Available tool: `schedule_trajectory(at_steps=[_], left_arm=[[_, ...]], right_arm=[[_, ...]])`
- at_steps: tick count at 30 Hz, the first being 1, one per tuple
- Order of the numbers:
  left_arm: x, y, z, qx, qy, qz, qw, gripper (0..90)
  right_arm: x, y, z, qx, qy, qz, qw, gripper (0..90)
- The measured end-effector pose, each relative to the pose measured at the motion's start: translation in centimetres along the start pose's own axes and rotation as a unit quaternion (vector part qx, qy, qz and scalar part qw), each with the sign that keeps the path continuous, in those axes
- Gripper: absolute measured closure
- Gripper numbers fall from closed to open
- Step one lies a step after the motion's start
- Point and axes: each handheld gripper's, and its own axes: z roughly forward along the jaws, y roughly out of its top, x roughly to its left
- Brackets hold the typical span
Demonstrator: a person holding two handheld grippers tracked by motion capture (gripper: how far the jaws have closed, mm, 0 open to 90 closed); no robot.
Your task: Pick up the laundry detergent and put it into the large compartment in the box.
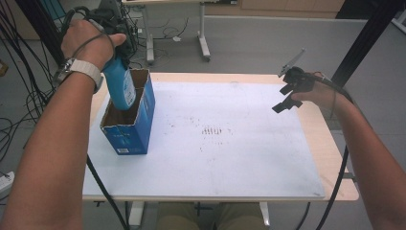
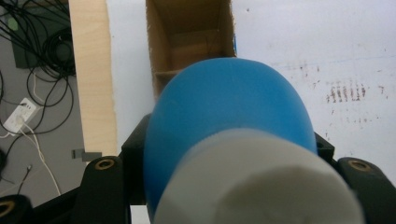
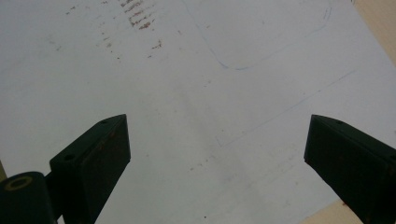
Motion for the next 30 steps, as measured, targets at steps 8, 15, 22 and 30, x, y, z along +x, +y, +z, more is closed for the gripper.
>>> schedule_trajectory(at_steps=[8,15,22,30], left_arm=[[0.3,-0.3,0.9,-0.002,0.003,-0.003,1.0000,39.3],[0.5,-0.5,1.6,-0.001,0.002,-0.004,1.0000,39.3],[0.6,-0.6,2.5,-0.001,0.003,-0.003,1.0000,39.3],[0.7,-0.8,3.4,-0.001,0.003,-0.006,1.0000,39.3]], right_arm=[[0.1,-0.1,0.0,0.000,-0.001,0.000,1.0000,7.2],[0.1,0.1,0.1,0.001,-0.001,-0.001,1.0000,7.2],[0.1,0.0,0.2,0.000,0.001,0.002,1.0000,7.2],[0.0,-0.2,0.2,0.000,0.000,0.003,1.0000,7.2]])
